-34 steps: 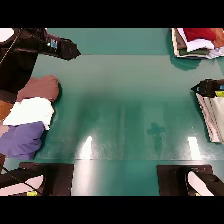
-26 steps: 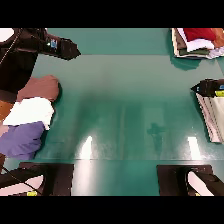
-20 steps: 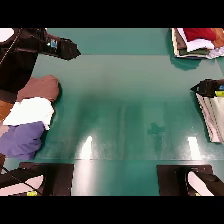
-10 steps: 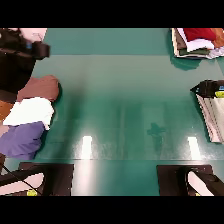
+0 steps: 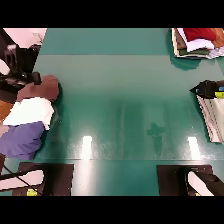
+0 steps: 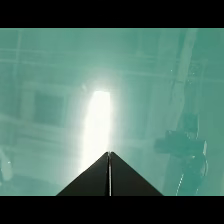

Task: Fold the shirts.

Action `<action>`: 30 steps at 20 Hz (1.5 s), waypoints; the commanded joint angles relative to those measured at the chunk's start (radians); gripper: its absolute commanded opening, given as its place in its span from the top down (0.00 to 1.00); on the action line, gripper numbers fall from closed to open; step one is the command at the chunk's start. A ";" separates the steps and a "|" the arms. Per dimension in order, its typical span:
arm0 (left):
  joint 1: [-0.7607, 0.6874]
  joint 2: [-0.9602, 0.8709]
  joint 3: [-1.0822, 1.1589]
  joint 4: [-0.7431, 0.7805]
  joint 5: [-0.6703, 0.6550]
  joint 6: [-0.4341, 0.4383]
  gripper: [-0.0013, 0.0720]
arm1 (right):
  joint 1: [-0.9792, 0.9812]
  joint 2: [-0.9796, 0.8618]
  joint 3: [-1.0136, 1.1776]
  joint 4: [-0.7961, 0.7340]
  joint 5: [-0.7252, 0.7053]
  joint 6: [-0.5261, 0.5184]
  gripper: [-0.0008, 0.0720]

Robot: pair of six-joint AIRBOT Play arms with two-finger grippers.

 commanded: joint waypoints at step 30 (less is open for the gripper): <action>-0.753 0.323 0.268 -0.094 -0.446 -0.112 0.95 | 0.001 -0.029 0.443 0.005 -0.086 0.000 0.96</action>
